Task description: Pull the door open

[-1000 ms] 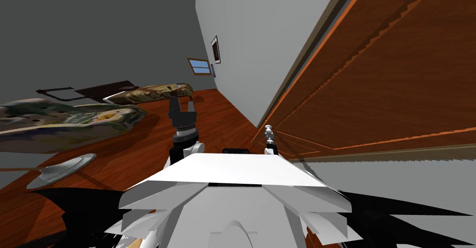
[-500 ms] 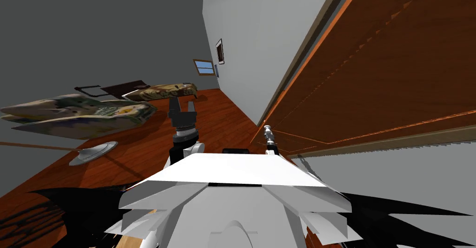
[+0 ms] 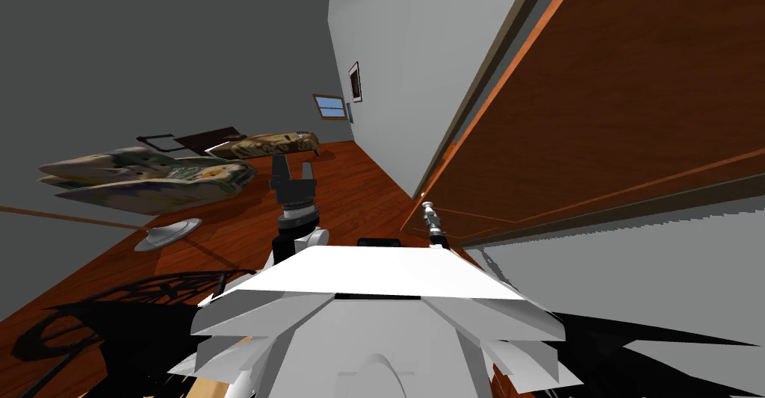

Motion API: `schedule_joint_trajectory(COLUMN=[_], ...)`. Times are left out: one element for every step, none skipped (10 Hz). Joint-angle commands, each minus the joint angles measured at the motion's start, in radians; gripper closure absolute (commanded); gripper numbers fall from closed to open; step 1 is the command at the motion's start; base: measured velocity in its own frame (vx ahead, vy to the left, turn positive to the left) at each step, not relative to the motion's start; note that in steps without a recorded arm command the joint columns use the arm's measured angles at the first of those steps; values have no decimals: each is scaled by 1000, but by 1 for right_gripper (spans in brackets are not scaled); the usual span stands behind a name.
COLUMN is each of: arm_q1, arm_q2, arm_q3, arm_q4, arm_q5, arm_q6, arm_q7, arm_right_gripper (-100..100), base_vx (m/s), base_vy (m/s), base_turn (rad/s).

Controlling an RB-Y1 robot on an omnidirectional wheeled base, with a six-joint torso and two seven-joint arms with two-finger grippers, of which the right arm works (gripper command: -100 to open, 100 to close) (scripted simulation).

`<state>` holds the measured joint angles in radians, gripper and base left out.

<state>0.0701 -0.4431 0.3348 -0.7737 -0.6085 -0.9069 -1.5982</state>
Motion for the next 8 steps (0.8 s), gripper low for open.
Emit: schedule_joint_trajectory(arm_q1=[21, 33, 42, 53, 48, 70, 81, 93], arm_q2=[-23, -35, -47, -59, -52, -67, -76, -86], arm_q3=[36, 55, 71, 89, 78, 102, 115, 129], arm_q4=[-9, -19, -28, -37, -26, -29, -30, -32], arm_q5=[20, 31, 40, 50, 43, 60, 68, 78], arm_q6=[-27, -39, -49, -60, -51, -83, -102, -124], arm_q7=[-35, -50, -64, -79, -69, -84, -92, -101], arm_right_gripper=[100, 100, 100, 100, 100, 100, 100, 100], base_vx=[-192, -203, -178, -165, -78, -23, -14, -6], base_vy=[-26, -20, -41, -65, -28, 0, -1, 0], base_turn=[-1, -3, -10, -4, 2, -59, -80, -53])
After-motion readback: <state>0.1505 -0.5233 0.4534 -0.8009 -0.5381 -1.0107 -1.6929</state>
